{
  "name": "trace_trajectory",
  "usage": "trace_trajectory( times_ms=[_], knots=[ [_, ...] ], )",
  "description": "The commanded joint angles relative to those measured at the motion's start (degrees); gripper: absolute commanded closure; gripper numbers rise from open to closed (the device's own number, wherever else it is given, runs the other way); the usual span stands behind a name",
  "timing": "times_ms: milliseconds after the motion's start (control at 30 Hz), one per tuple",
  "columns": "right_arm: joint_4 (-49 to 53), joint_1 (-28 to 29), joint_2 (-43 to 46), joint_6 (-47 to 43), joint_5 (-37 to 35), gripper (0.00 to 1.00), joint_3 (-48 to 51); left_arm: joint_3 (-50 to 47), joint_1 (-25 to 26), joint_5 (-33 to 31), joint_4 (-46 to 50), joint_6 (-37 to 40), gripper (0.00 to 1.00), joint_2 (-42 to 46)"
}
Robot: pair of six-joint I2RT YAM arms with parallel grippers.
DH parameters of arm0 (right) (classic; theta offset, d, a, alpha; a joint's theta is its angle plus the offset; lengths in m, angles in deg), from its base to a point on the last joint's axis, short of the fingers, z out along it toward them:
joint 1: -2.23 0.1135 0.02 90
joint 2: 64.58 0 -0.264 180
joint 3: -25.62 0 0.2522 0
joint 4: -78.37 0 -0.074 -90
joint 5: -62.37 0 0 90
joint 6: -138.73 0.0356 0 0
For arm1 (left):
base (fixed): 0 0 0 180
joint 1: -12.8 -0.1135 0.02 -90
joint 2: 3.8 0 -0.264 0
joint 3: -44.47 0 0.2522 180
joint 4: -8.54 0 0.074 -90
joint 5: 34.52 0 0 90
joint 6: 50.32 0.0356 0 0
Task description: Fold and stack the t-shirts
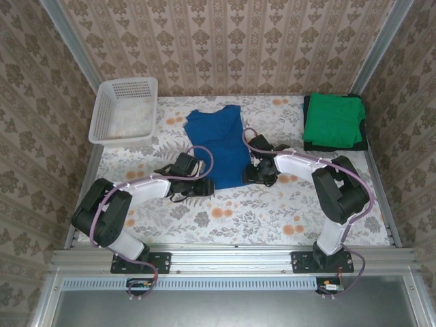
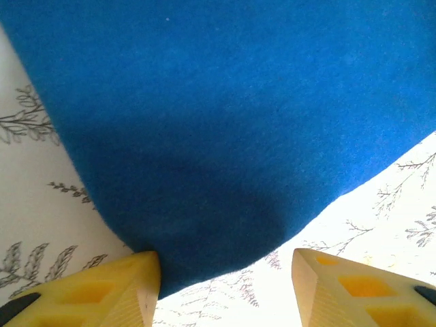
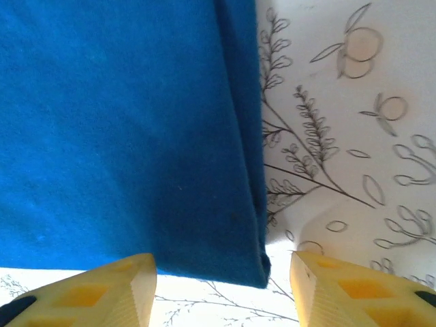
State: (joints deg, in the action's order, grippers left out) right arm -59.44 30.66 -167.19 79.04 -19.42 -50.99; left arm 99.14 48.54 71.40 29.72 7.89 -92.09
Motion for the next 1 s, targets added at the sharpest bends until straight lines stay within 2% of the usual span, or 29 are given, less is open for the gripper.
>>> trace_trajectory(
  times_ms=[0,200,267,500,600,667,800,833,900,967],
  knots=[
    [-4.0,0.7,-1.3,1.6,2.0,0.46,0.4,-1.4,0.9,-3.8,0.3,-2.4,0.44,1.1],
    [-3.5,1.2,-2.6,2.1,0.1,0.53,-0.2,-1.9,1.0,-8.3,5.3,-1.4,0.42,5.0],
    [-2.6,1.2,-3.2,2.2,-0.2,0.58,-0.8,-2.3,0.7,-9.6,6.4,-1.1,0.4,5.7],
    [-3.2,1.5,-1.9,3.2,-0.5,0.7,0.8,-3.1,0.7,-6.5,-0.4,-1.7,0.39,2.0],
    [-3.5,2.0,-0.7,3.3,-0.6,0.77,1.1,-1.7,0.6,-3.8,-4.1,-2.1,0.43,-0.8],
    [-3.6,2.2,-0.1,3.3,-0.8,0.8,1.1,-1.3,0.6,-2.3,-6.3,-2.4,0.49,-2.3],
    [-2.8,2.6,2.2,3.4,-1.4,0.91,1.5,-2.1,0.6,-0.1,-8.8,-3.2,0.83,-1.3],
    [-2.6,2.7,3.3,3.4,-1.7,0.92,2.0,-2.8,0.6,0.4,-9.5,-3.3,0.89,0.0],
    [-2.2,2.9,5.5,3.5,-2.2,0.96,3.0,-4.2,0.6,0.9,-9.4,-3.6,0.98,3.2],
    [-1.3,3.6,8.4,3.7,-3.0,0.97,4.1,-5.7,0.6,1.2,-8.5,-3.9,1.0,7.7]
  ],
)
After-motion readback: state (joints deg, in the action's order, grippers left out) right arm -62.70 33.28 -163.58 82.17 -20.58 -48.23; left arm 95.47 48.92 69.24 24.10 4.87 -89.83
